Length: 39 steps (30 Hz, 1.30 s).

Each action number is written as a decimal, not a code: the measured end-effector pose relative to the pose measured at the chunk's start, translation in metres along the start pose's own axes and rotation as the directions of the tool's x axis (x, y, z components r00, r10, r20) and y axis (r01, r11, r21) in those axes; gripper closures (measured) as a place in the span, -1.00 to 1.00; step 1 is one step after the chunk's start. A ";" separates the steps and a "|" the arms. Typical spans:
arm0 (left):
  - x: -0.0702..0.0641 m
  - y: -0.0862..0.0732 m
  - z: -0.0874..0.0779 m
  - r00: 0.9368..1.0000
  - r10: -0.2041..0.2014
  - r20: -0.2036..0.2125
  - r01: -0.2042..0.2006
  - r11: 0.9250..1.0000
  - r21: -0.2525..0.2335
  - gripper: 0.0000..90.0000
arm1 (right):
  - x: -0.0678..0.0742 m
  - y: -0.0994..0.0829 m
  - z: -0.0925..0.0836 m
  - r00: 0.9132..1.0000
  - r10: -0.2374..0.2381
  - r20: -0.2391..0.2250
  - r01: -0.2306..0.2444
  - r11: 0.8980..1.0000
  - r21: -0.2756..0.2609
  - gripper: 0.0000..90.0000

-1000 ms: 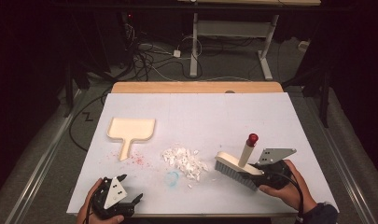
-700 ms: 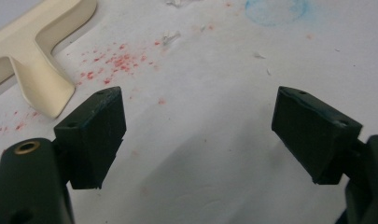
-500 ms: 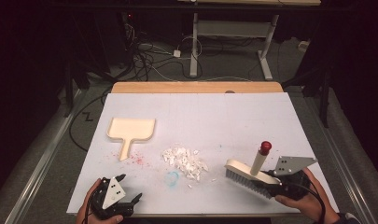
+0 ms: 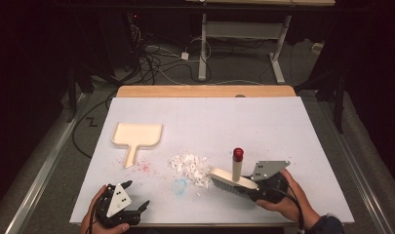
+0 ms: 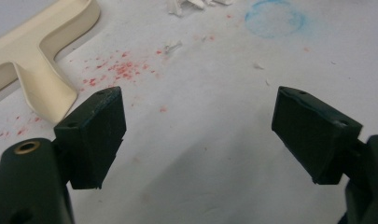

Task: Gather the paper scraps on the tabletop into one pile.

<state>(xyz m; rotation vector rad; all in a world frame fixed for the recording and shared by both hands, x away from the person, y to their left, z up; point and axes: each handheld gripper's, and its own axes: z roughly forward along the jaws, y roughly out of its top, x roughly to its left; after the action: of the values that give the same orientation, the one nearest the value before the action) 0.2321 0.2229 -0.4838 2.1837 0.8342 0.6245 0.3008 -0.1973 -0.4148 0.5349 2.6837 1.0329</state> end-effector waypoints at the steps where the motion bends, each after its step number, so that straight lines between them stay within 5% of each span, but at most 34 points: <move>1: 0.000 0.000 0.000 1.000 0.002 0.001 -0.002 1.000 -0.002 -0.62 | 0.001 0.005 0.005 1.000 -0.007 0.004 0.007 1.000 -0.009 0.51; 8: 0.000 0.000 0.000 1.000 0.007 0.003 -0.007 1.000 -0.005 -0.62 | 0.000 0.033 0.022 1.000 -0.025 0.002 0.025 0.997 -0.067 0.51; 16: 0.001 0.000 -0.004 1.000 0.002 -0.012 -0.003 1.000 -0.014 -0.62 | 0.013 0.039 -0.010 0.999 -0.048 -0.005 0.047 0.988 -0.150 0.51; 20: 0.004 -0.001 -0.007 1.000 -0.008 -0.025 0.008 1.000 -0.022 -0.62 | 0.021 0.038 -0.014 0.994 -0.073 -0.077 0.061 0.987 -0.149 0.51; 29: 0.009 -0.002 -0.009 0.999 -0.020 -0.031 0.019 0.999 -0.029 -0.62 | 0.024 0.039 0.041 0.963 -0.180 -0.200 0.173 0.984 -0.053 0.51; 39: 0.009 -0.001 -0.005 1.000 -0.016 -0.011 0.015 0.999 -0.030 -0.62 | -0.007 0.066 0.080 0.959 -0.209 -0.193 0.194 0.977 -0.092 0.51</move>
<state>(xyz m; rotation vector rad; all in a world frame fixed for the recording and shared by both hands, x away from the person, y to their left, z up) 0.2343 0.2317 -0.4799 2.1466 0.8417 0.6379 0.3503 -0.1072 -0.4277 0.1444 2.7863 1.1751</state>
